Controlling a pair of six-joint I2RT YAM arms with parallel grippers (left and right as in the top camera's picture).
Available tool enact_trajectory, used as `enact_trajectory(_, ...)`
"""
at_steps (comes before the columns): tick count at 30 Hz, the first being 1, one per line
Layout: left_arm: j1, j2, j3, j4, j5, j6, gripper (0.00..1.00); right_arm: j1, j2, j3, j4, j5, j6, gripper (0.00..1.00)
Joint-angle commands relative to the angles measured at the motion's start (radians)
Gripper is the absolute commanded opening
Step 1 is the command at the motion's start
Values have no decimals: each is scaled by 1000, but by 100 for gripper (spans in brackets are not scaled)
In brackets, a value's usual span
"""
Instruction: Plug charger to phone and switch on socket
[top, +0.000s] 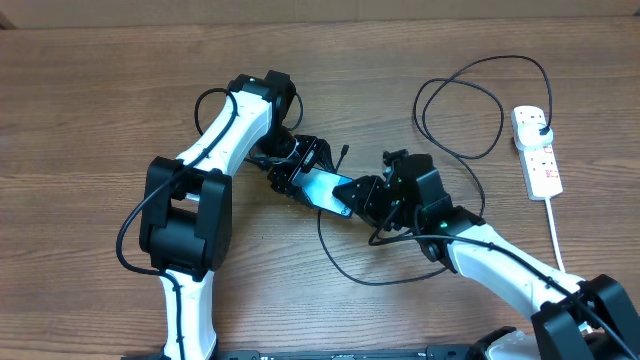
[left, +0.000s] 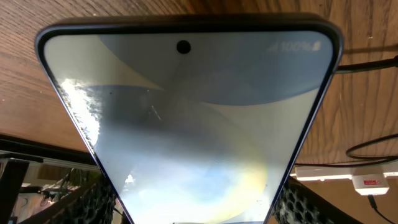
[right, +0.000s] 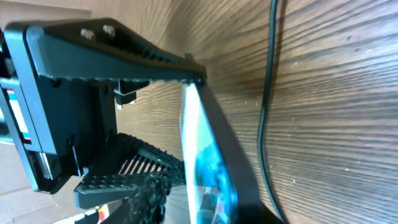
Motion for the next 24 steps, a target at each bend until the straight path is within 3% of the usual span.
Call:
enact_trajectory(1, -9, 2, 29, -3, 37, -27, 48, 22, 6, 27, 21, 34, 24, 29)
enact_trajectory(9, -13, 2, 29, -7, 56, -23, 48, 32, 6, 27, 22, 60, 45, 19)
enact_trajectory(15, -14, 2, 29, -7, 56, -23, 49, 32, 6, 27, 21, 60, 45, 4)
enact_trajectory(19, -14, 2, 29, -7, 55, -23, 53, 32, 6, 27, 24, 60, 45, 4)
enact_trajectory(20, -14, 2, 29, -7, 55, -23, 56, 32, 6, 27, 26, 60, 45, 4)
enact_trajectory(24, -13, 2, 29, -7, 52, -23, 84, 31, 5, 27, 45, 60, 45, 4)
